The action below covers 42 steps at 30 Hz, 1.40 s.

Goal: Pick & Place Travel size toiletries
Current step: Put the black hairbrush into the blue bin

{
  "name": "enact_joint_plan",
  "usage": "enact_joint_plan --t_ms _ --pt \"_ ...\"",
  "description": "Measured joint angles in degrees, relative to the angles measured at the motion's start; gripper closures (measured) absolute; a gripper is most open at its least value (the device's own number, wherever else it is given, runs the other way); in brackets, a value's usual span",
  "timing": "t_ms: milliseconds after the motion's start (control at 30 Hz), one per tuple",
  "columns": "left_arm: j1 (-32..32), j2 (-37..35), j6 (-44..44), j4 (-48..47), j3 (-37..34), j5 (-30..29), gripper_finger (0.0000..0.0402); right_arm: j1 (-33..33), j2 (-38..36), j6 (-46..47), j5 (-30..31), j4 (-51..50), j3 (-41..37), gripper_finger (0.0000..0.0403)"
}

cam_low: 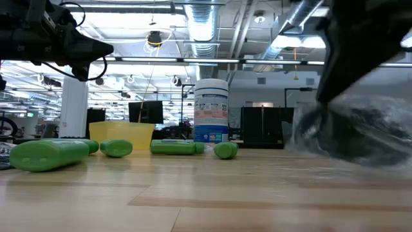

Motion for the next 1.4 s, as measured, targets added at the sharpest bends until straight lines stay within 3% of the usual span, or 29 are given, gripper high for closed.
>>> enact_joint_plan --t_ms 333,633,767,967,1200,1400 --pt "0.0 0.0 0.0 0.0 0.0 0.0 0.04 4.6 -2.7 13.1 5.4 -27.5 7.4 0.0403" --pt "0.0 0.0 0.0 0.1 0.0 0.0 0.04 8.5 -10.5 19.1 9.8 -27.0 4.4 0.0403" --pt "0.0 0.0 0.0 0.2 0.0 0.0 0.04 5.2 -11.7 20.5 6.0 -25.8 1.4 0.0389" --pt "0.0 0.0 0.0 0.4 0.0 0.0 0.04 -0.4 -14.0 17.9 -8.5 -20.8 -6.5 0.0301" --pt "0.0 0.0 0.0 0.4 0.0 0.0 0.04 -5.1 -20.6 10.0 -15.5 -4.0 -19.3 0.0157" --pt "0.0 0.0 0.0 0.5 0.0 0.0 0.04 -8.4 -24.9 6.3 -20.2 6.7 -29.7 0.013"
